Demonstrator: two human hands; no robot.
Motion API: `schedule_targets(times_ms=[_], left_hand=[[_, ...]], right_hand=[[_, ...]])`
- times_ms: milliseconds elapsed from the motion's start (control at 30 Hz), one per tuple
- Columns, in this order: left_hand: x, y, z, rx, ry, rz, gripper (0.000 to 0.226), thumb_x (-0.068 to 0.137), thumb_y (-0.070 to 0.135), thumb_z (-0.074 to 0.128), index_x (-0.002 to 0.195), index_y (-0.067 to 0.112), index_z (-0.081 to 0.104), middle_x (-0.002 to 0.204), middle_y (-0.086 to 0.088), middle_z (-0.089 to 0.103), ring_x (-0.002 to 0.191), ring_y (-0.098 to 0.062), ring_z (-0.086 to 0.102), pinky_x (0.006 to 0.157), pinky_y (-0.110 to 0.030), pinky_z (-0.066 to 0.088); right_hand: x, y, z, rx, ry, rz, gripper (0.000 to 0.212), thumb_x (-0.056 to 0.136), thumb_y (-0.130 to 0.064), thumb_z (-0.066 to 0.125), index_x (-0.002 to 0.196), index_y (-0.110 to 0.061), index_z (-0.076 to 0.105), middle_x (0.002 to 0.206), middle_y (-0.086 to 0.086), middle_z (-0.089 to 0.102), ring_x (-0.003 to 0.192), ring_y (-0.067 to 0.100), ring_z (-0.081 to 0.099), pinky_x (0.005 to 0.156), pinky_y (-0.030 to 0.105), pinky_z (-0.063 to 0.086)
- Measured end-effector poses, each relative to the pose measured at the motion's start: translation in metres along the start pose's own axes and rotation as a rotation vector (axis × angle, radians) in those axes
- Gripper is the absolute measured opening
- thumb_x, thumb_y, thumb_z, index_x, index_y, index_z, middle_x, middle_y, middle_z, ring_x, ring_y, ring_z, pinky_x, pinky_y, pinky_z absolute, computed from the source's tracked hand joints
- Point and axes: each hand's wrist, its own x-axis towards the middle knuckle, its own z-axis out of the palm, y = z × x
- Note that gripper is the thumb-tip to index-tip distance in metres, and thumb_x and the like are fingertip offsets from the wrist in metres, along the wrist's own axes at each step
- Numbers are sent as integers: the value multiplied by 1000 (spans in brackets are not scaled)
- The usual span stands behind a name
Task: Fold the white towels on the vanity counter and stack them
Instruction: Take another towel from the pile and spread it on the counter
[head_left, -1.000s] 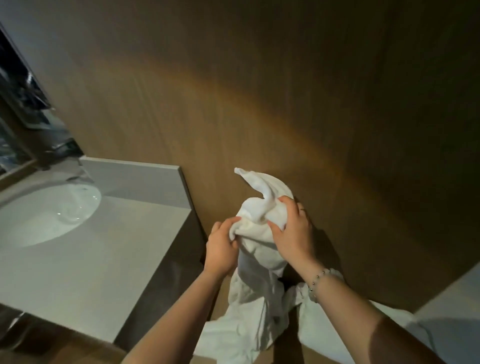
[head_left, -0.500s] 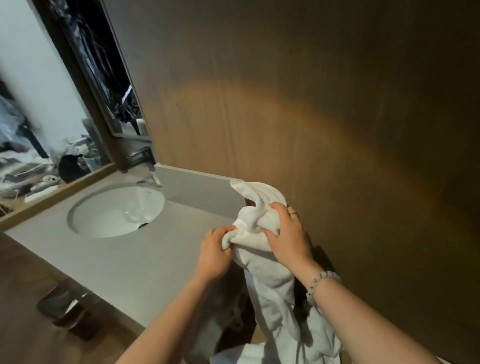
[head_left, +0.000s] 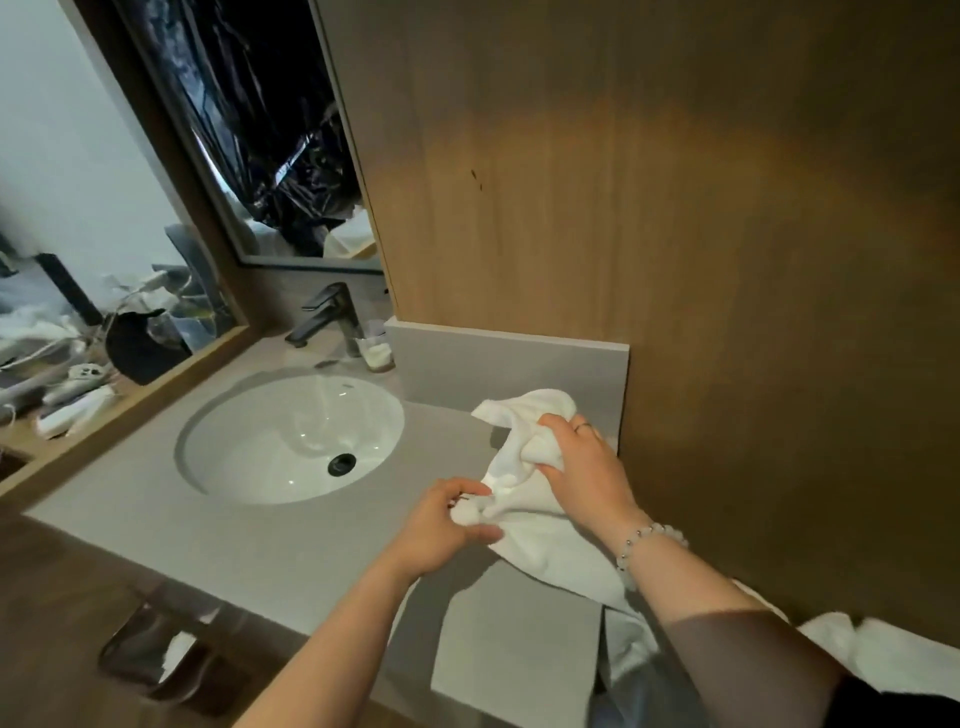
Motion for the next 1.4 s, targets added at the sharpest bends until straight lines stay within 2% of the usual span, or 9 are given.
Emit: schedule_targets(times_ms=[200, 367, 533, 633, 733, 867, 1033, 1300, 1400], left_hand=[[33, -26, -27, -437, 9, -283, 66, 56, 63, 71, 103, 21, 53, 103, -2, 63, 89, -15, 61, 78, -28, 46], [82, -18, -19, -612, -91, -339, 48, 93, 54, 39, 97, 15, 66, 90, -7, 67, 81, -20, 61, 71, -30, 46], [116, -12, -11, -702, 57, -320, 28, 96, 27, 49, 110, 5, 58, 85, -11, 66, 73, -21, 64, 62, -28, 52], [134, -16, -14, -647, 118, -271, 31, 94, 9, 47, 125, 7, 51, 115, -21, 62, 102, -35, 61, 87, -46, 52], [138, -15, -21, -525, 247, -215, 27, 91, -7, 40, 110, 5, 55, 101, -15, 63, 94, -30, 60, 77, -36, 51], [134, -31, -41, -344, 339, -203, 10, 92, 10, 55, 91, 17, 62, 93, -10, 68, 90, -29, 64, 83, -40, 51], [137, -48, -57, -180, 416, -197, 7, 92, 16, 54, 91, 11, 58, 83, -5, 62, 85, -27, 58, 76, -31, 43], [147, -72, -79, -96, 341, -122, 8, 93, 12, 51, 97, 10, 58, 86, -6, 60, 89, -28, 58, 73, -27, 37], [154, -82, -92, -69, 298, -131, 22, 93, 12, 51, 112, 4, 60, 101, -11, 63, 99, -29, 58, 81, -29, 41]], right_hand=[[1, -17, 34, 59, 7, 35, 40, 92, -28, 54, 131, -25, 42, 129, 4, 45, 118, 19, 43, 94, 27, 39], [14, -14, 50, 143, -28, 3, 37, 92, -35, 54, 126, -24, 47, 126, 3, 49, 116, 20, 48, 95, 23, 36], [20, -6, 68, 155, -29, -60, 36, 86, -43, 50, 119, -30, 46, 106, 6, 61, 96, 26, 61, 87, 27, 48], [24, 1, 80, 179, -78, -164, 48, 78, -53, 46, 119, -29, 46, 100, 5, 65, 87, 24, 65, 82, 29, 52], [38, -1, 80, 316, -106, 1, 79, 76, -72, 38, 134, -20, 43, 106, 4, 64, 96, 22, 61, 88, 28, 46], [69, 7, 78, 258, 40, 275, 52, 88, -41, 36, 132, -16, 44, 109, 10, 63, 103, 28, 59, 84, 27, 40], [91, 17, 67, -55, -508, 355, 42, 89, -47, 50, 125, -25, 51, 134, -1, 51, 125, 20, 45, 103, 29, 35], [89, -10, 69, 157, -539, 459, 43, 95, -46, 43, 88, -11, 68, 98, 4, 67, 101, 23, 57, 71, 24, 37], [88, -12, 73, 258, -454, 497, 27, 93, -36, 50, 73, -20, 58, 85, 0, 56, 90, 18, 53, 78, 24, 42]])
